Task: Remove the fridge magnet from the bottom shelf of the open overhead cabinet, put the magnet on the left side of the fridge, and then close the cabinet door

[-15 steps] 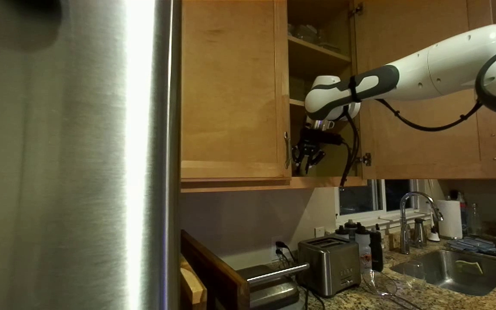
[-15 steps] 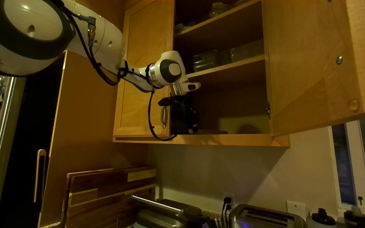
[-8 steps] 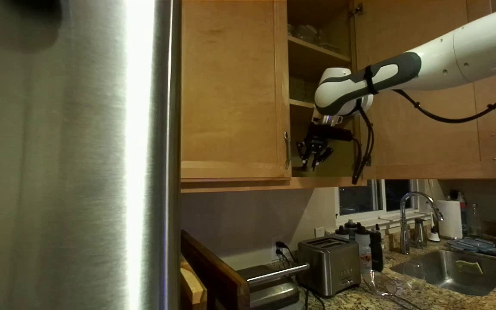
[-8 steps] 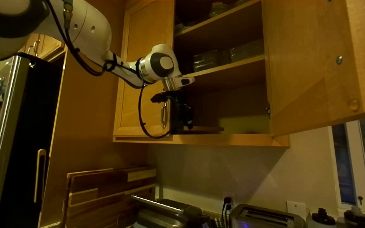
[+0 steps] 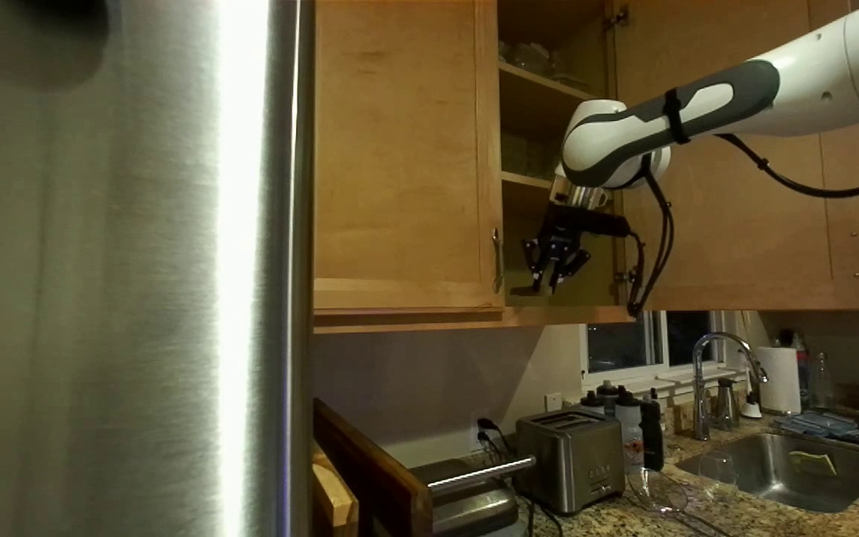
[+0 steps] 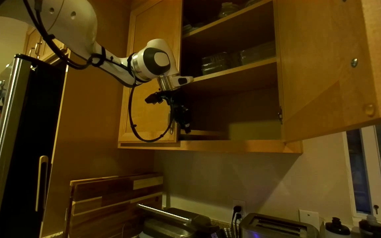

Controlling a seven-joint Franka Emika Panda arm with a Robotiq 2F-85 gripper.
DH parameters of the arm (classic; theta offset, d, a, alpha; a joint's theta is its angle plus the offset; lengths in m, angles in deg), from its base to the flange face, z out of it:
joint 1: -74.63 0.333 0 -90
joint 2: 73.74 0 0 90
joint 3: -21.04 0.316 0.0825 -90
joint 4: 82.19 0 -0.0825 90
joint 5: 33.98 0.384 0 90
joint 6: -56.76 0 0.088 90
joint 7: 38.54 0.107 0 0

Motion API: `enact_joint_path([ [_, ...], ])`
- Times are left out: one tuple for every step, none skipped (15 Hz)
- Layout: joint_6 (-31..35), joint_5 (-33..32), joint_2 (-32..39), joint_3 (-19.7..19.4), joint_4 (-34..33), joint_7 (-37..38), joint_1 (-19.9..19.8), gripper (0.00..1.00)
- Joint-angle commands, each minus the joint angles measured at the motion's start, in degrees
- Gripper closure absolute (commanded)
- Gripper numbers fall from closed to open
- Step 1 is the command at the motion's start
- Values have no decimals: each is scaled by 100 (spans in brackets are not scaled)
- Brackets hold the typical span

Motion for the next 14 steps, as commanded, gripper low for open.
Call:
enact_joint_path([
  [-170,90,-580,48,609,108,35,93],
  [-220,87,-643,67,704,135,19,93],
  [-269,118,-703,74,801,129,12,93],
  [-280,133,-769,82,925,128,6,93],
  [-198,96,-849,100,1064,156,-11,93],
  [-39,15,-908,126,1170,215,-38,93],
  [-195,53,-519,100,703,32,-27,71],
  [-184,53,-575,107,787,46,-35,71],
  [-188,55,-611,112,830,51,-39,71],
  [-188,56,-635,115,854,53,-41,71],
  [-188,57,-646,116,860,54,-42,71],
  [-188,57,-647,117,861,54,-42,71],
  [-188,57,-647,117,862,55,-42,71],
  [-188,57,-647,117,863,55,-42,71],
])
